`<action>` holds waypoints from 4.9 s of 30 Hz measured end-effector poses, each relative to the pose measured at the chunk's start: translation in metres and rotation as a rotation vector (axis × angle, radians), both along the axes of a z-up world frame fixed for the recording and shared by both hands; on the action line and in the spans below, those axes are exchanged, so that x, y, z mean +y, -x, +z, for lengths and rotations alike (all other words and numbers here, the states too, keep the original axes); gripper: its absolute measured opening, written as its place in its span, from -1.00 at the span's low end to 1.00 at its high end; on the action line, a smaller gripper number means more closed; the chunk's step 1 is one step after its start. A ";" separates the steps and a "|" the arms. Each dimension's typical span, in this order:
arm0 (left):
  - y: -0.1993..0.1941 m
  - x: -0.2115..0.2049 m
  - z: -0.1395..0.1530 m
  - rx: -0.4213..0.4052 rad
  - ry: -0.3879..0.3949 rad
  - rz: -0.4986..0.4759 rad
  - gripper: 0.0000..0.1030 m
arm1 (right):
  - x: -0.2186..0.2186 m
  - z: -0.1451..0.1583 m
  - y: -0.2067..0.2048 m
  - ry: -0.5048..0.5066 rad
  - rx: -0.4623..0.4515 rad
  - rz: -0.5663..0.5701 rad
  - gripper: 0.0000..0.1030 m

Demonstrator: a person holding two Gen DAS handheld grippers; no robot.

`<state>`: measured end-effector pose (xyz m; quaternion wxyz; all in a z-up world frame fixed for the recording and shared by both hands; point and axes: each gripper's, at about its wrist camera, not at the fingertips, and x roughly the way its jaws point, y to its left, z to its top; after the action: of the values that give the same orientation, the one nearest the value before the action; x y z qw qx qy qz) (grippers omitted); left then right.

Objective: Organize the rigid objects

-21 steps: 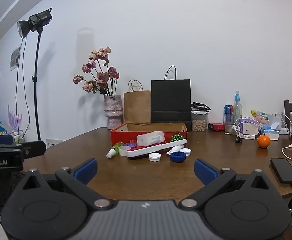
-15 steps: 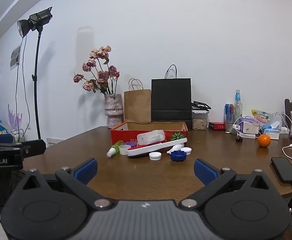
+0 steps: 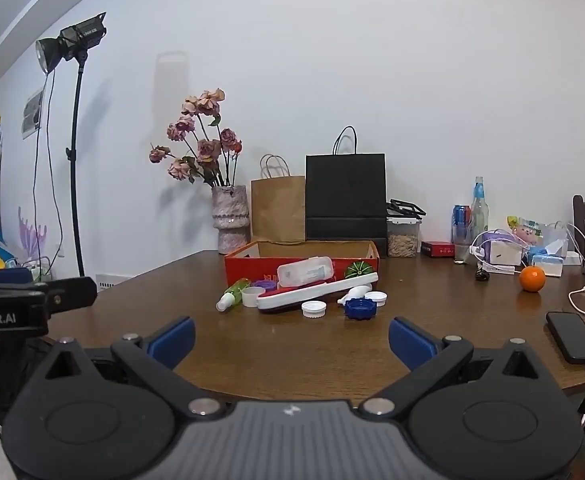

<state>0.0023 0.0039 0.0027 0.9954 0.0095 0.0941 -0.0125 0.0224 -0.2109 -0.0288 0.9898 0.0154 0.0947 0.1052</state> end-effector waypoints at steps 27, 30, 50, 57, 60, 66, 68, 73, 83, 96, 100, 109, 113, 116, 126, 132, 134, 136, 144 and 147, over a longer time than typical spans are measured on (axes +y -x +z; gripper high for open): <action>0.000 0.001 -0.001 -0.001 -0.001 0.004 1.00 | 0.001 0.000 0.000 0.000 0.004 -0.001 1.00; 0.000 0.001 -0.001 -0.002 -0.002 0.003 1.00 | 0.000 0.001 0.000 0.010 -0.004 -0.006 1.00; 0.001 0.001 -0.001 -0.005 -0.004 0.005 1.00 | -0.006 0.002 -0.001 0.004 -0.010 -0.021 1.00; 0.000 0.001 -0.002 0.000 -0.008 0.008 1.00 | -0.005 0.001 0.000 0.005 -0.005 -0.024 1.00; -0.001 0.001 -0.003 -0.001 -0.009 0.004 1.00 | -0.006 0.001 0.000 0.005 -0.005 -0.028 1.00; -0.003 0.001 -0.004 0.002 -0.012 0.007 1.00 | -0.007 0.002 0.000 0.006 -0.008 -0.031 1.00; -0.003 0.001 -0.004 0.001 -0.013 0.006 1.00 | -0.007 0.001 0.000 0.005 -0.006 -0.032 1.00; -0.003 -0.001 -0.004 0.005 -0.013 0.007 1.00 | -0.007 0.002 0.000 0.004 -0.005 -0.032 1.00; -0.004 -0.001 -0.005 0.007 -0.021 0.012 1.00 | -0.007 0.003 -0.003 0.006 0.005 -0.030 1.00; -0.045 0.010 -0.013 0.054 -0.015 0.045 1.00 | -0.012 -0.007 -0.042 0.019 0.043 -0.047 1.00; -0.066 0.010 -0.013 0.072 -0.003 0.046 1.00 | -0.016 -0.009 -0.062 0.004 0.059 -0.054 1.00; -0.132 0.015 -0.023 0.114 0.056 0.013 1.00 | -0.031 -0.015 -0.129 -0.022 0.102 -0.049 1.00; -0.171 0.017 -0.030 0.176 0.051 -0.006 1.00 | -0.031 -0.017 -0.171 -0.001 0.145 -0.062 1.00; -0.199 0.021 -0.032 0.193 0.064 -0.028 1.00 | -0.029 -0.019 -0.207 0.027 0.199 -0.046 1.00; -0.312 0.026 -0.044 0.311 -0.002 -0.060 1.00 | -0.035 -0.033 -0.303 0.073 0.304 -0.024 1.00; -0.362 0.033 -0.062 0.391 0.011 -0.082 0.79 | -0.037 -0.046 -0.344 0.105 0.365 -0.030 0.55; -0.374 0.038 -0.067 0.431 0.023 -0.085 0.66 | -0.036 -0.049 -0.354 0.119 0.376 -0.029 0.49; -0.383 0.043 -0.072 0.471 0.048 -0.097 0.52 | -0.036 -0.052 -0.360 0.122 0.387 -0.016 0.48; -0.407 0.053 -0.078 0.515 0.101 -0.094 0.11 | -0.032 -0.062 -0.375 0.130 0.425 0.007 0.13; -0.415 0.052 -0.078 0.508 0.097 -0.080 0.10 | -0.034 -0.062 -0.376 0.123 0.428 0.010 0.03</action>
<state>0.4177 0.0556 -0.0753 0.9379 -0.0379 0.3398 -0.0583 0.3986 -0.2446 -0.0909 0.9457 -0.0237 0.3089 0.0984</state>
